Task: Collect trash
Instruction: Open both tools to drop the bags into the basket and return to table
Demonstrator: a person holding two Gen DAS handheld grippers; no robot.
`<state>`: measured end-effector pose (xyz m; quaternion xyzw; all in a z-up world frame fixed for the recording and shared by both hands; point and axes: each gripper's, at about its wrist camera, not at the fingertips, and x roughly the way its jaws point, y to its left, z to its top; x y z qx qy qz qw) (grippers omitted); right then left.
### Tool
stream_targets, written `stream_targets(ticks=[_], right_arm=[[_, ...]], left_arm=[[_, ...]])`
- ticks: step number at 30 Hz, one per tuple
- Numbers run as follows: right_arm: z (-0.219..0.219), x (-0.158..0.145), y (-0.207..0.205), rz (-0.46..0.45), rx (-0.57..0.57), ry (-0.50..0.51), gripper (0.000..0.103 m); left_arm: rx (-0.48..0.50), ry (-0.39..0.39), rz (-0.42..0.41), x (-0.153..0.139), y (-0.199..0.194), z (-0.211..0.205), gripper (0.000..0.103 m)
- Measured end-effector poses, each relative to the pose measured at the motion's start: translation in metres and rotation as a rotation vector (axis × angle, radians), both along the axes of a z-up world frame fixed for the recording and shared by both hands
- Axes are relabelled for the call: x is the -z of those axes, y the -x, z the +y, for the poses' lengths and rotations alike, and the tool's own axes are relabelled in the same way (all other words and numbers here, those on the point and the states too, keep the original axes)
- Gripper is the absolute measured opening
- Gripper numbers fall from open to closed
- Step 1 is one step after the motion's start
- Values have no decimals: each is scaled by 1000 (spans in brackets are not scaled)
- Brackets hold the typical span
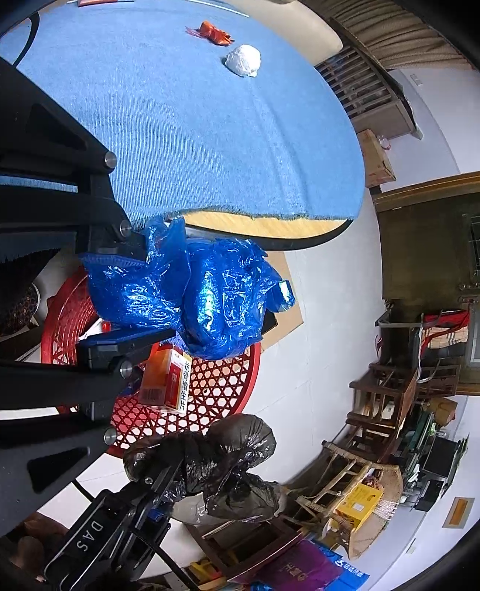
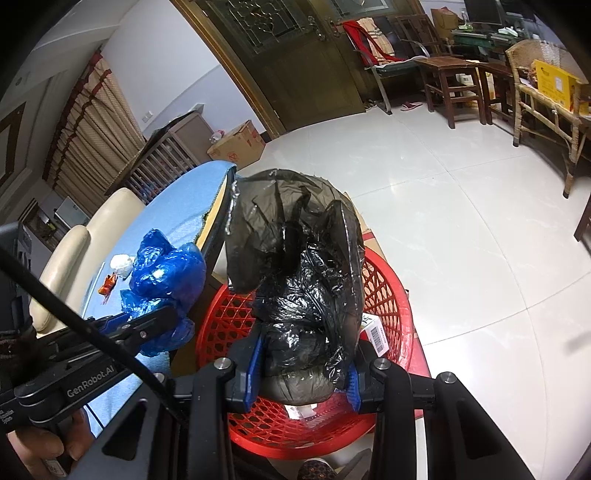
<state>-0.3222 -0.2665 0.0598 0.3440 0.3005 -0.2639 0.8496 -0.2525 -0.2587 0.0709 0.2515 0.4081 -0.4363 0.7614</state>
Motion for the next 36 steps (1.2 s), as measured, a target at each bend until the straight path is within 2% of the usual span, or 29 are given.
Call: stream_targets(ticks=[3,4,6,7,8,12,15,23,30,36], right_arm=[[-1,1,0,4,11,-15,41],[-3,3,-1,1,14,-30,58],[-8,5,0,-10,25,-60,84],[-8,5,1,-12,33,-64,85],[-9,4,2,-20,33,-68,85],[-13,-2,5,-36,52,-56,85],[-15,-6,5,-40,64,-48,85],[-9,-12,-26,-16,3,-25,85],[18,-26,-98,15,-139,25,85],[70,-32,-205,40,-337,86,85]], left_arm=[[26,-1,41,3,-2,-4,32],[43,-1,73,5,-4,-5,33],[58,-7,101,6,-8,-8,49],[49,-12,89,6,-11,-7,67],[36,-8,71,4,-13,-5,76],[5,30,58,-8,-28,8,76],[-56,59,43,-16,-49,27,76],[-281,96,15,-18,-120,105,76],[-478,103,42,0,-177,178,76],[-552,117,57,14,-206,222,76]])
